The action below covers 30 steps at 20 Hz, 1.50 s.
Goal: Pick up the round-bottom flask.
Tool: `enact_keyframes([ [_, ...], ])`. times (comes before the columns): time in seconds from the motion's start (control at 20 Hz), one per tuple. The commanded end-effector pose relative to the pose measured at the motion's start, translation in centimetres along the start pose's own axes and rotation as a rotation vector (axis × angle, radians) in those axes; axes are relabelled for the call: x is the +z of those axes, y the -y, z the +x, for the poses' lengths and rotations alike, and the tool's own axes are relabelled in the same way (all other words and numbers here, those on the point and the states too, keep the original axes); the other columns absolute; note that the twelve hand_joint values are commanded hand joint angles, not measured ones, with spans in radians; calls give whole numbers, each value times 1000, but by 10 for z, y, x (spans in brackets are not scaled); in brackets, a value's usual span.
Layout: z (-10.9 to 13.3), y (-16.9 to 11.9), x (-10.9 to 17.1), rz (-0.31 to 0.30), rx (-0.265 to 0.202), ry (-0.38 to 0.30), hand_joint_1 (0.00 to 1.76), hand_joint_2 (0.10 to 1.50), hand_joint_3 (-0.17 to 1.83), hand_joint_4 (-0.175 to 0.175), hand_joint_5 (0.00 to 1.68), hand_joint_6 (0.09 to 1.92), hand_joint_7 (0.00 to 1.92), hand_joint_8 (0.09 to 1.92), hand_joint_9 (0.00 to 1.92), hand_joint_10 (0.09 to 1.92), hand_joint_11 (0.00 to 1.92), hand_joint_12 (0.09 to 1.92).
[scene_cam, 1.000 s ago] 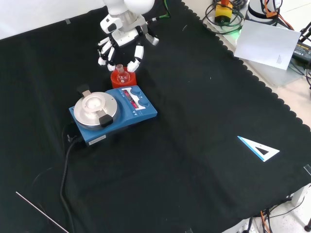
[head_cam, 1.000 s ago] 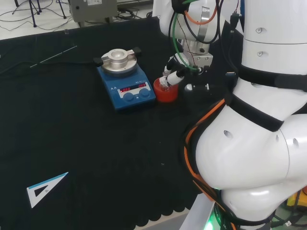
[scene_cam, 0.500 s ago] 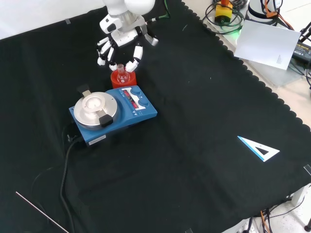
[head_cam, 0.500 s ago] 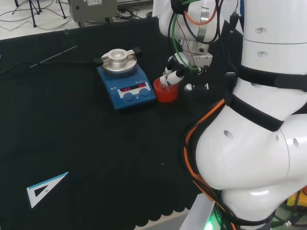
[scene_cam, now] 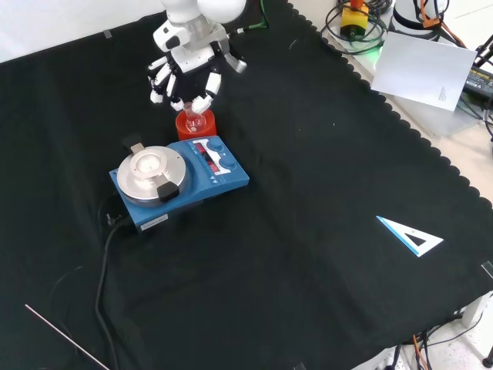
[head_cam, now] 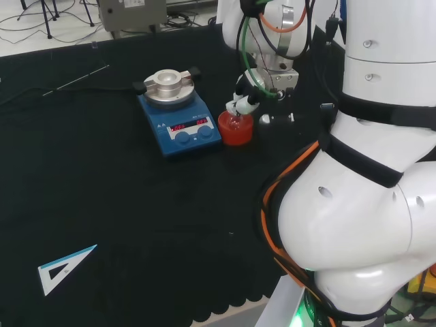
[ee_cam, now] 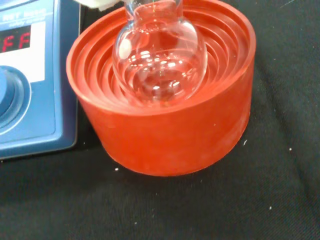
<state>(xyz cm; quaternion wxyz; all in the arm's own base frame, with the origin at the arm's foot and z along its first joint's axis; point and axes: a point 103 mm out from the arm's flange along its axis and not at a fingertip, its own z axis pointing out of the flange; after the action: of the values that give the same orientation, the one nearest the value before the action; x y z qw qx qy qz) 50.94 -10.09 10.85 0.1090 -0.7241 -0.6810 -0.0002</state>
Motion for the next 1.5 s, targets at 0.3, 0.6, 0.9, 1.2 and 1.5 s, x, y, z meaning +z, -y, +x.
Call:
enact_keyframes([
  [0.3,10,8,-1,-45,-5,37,1031,848,516,175,1018,1056,446,537,555,546,111,1328],
  [0.6,9,10,-16,-65,-16,18,1034,797,625,175,1017,1097,460,534,570,541,132,1326],
  [0.9,9,12,-38,-59,-8,8,1034,778,669,175,1014,1122,462,533,573,540,139,1326],
  [1.2,11,13,-53,-31,2,1,1034,767,701,175,1009,1144,450,530,569,539,142,1327],
  [1.5,18,12,-71,-4,-4,-4,1034,764,709,175,1008,1149,440,527,565,539,144,1328],
])
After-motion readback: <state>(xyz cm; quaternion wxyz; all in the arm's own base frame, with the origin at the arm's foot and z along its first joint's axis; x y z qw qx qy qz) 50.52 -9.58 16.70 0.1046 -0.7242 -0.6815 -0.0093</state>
